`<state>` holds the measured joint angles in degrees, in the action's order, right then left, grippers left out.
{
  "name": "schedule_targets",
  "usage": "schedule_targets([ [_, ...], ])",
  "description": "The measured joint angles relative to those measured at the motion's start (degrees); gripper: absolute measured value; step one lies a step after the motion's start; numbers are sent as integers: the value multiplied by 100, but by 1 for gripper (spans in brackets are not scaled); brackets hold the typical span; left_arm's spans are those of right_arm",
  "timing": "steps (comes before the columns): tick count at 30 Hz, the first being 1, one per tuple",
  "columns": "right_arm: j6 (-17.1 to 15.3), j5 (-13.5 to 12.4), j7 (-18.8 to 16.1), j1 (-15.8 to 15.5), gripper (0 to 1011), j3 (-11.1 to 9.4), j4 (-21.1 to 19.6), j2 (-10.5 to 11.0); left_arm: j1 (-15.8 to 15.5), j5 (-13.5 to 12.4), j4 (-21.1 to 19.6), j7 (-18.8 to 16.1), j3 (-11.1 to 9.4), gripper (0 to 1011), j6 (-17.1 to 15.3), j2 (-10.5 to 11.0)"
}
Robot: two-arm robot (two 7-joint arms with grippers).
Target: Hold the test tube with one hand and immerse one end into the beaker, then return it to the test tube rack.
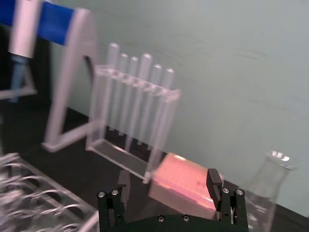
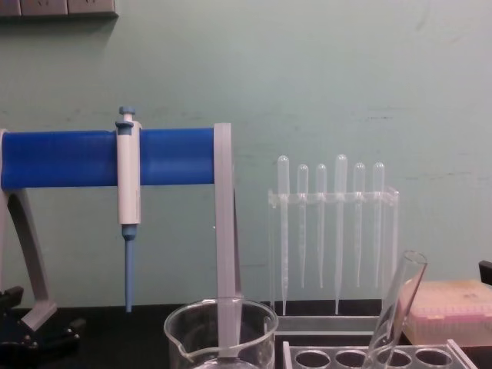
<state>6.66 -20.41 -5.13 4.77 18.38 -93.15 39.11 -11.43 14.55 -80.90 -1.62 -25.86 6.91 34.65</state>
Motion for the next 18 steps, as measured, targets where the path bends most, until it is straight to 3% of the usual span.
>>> schedule_targets([
  [5,234,-570,-902,-285,1002,-200,-192,349,0,0,0,0,0,1000,0,0],
  [12,373,-1127,-1994,-392,1002,-258,-115,583,0,0,0,0,0,1000,0,0],
  [18,396,-1216,-2703,-276,1002,-106,1,642,0,0,0,0,0,1000,0,0],
])
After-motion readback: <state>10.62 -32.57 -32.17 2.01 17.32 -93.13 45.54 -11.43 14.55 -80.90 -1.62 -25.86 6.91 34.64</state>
